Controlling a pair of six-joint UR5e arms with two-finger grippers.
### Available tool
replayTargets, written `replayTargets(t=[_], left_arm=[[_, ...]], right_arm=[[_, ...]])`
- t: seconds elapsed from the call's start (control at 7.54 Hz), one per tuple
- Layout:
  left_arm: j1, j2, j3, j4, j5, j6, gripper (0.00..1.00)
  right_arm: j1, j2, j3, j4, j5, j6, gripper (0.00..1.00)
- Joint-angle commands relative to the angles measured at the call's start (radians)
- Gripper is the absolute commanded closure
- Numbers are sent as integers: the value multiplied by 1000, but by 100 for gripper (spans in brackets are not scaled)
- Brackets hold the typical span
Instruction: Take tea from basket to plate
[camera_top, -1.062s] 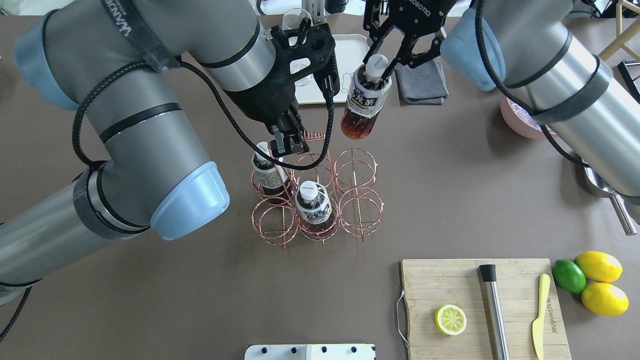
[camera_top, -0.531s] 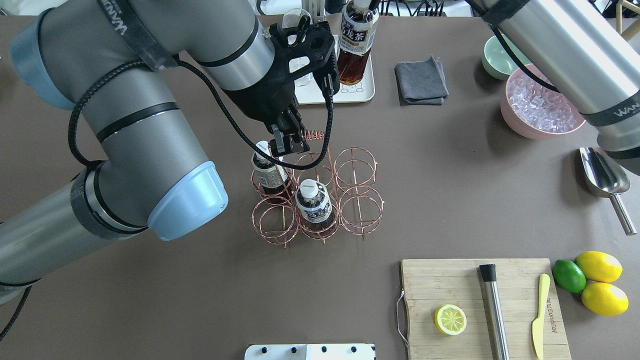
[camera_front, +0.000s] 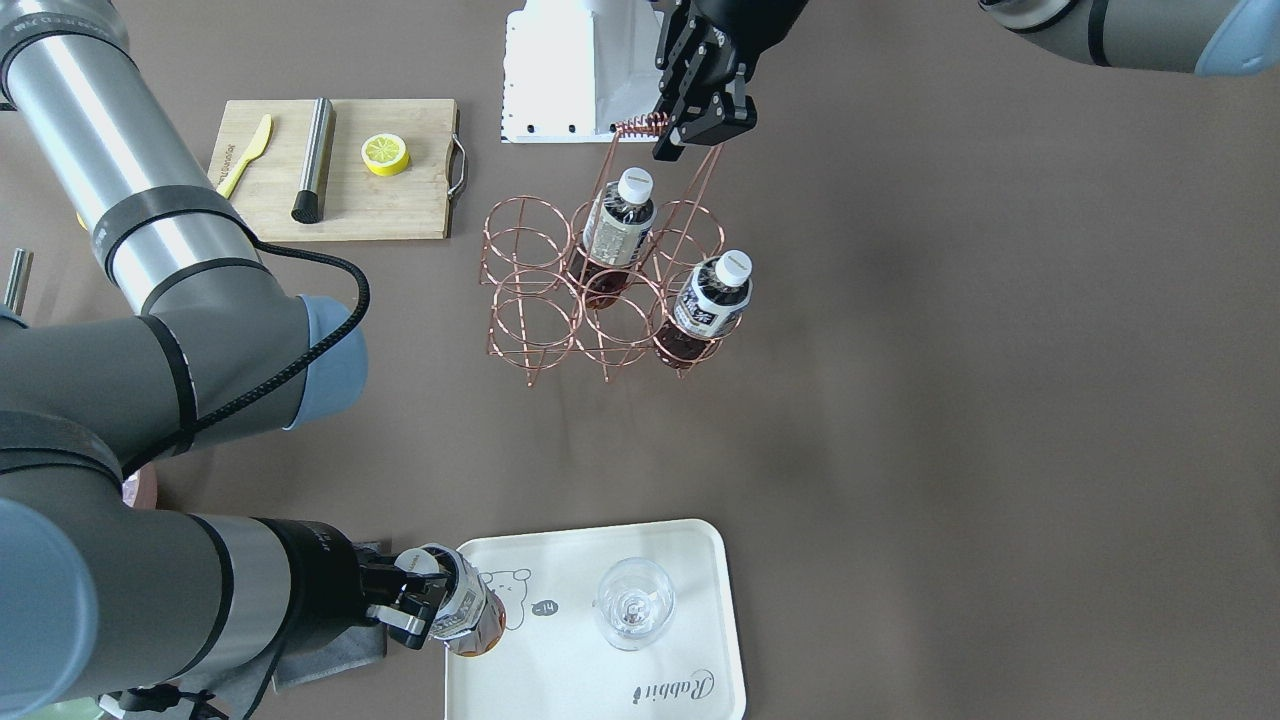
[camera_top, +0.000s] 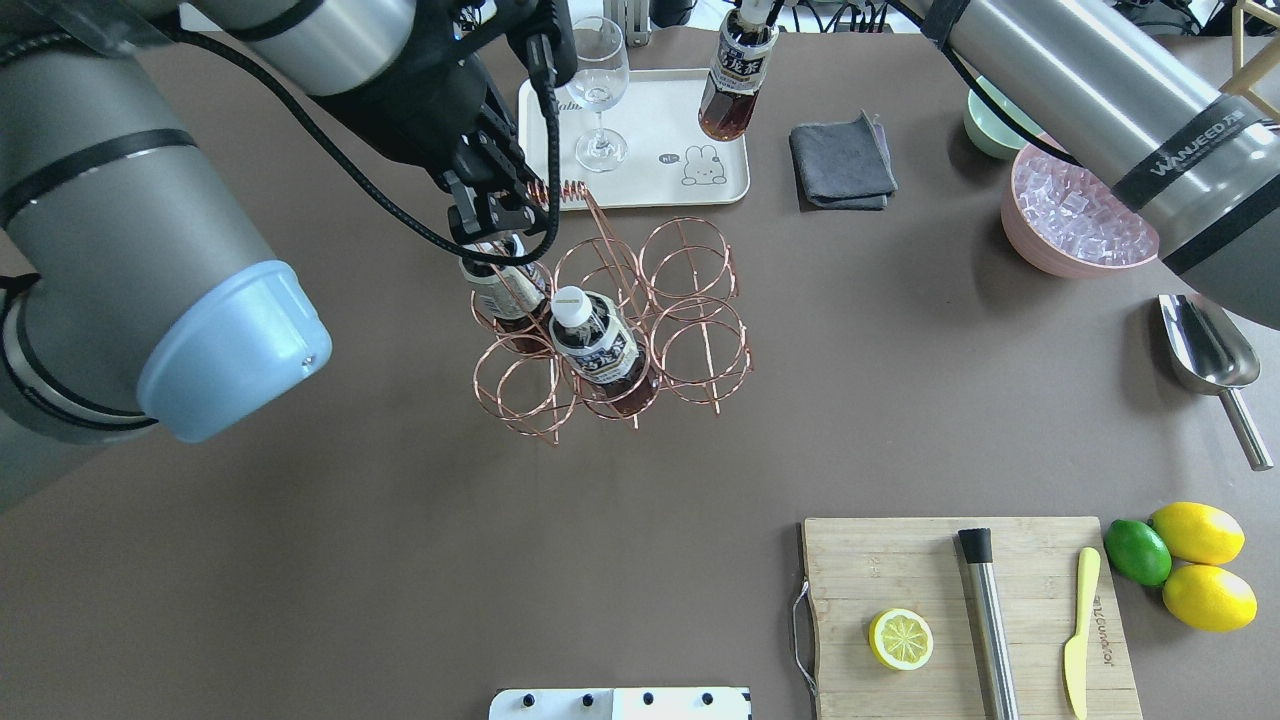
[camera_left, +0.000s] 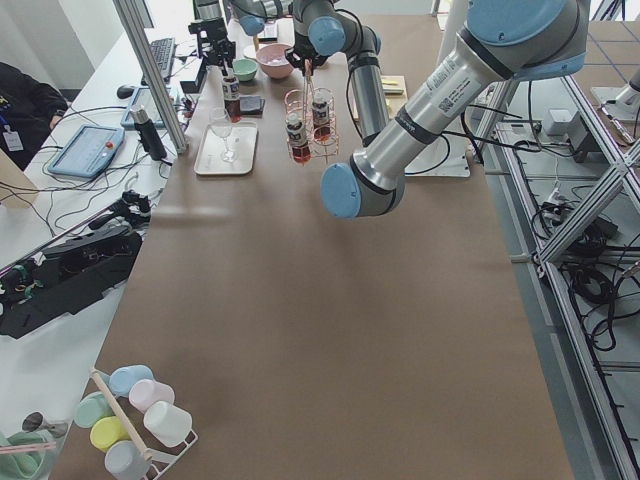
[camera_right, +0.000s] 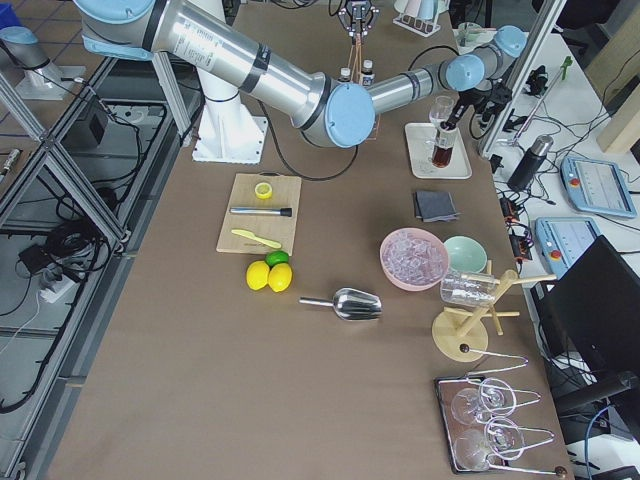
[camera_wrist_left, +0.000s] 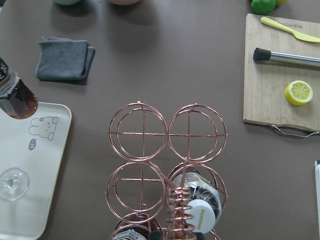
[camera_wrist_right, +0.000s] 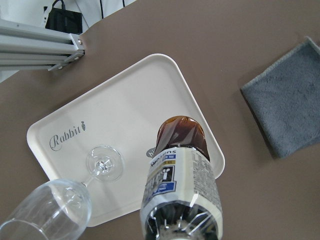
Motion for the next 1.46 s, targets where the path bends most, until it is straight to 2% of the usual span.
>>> replayTargets(t=[0.0,0.13,0.27,0.8,0.93,1.06,1.19,1.33], left_arm=[[-104,62,-70,61,-3,10,100],[-140,114,-99,61,-5,14,100],[-180,151,-113,63,-9,58,100],[-393,329,-110,66,-11,353,100],[-443,386,-108,65,-11,449,100],[-484,447,-102,65,-9,553,100],[-521,496,-96,65,-9,645,100],[-547,539,-93,62,-9,692,100]], right_arm=[[-56,22,-47,57,-150,-146,100],[-65,69,-99,54,-175,-198,100],[-80,77,-105,55,-212,-229,100],[-91,91,-107,49,-218,-256,100],[-91,91,-107,47,-214,-254,95],[-96,93,-107,46,-211,-253,57],[-96,93,-105,46,-200,-254,49],[-94,93,-104,44,-192,-260,46]])
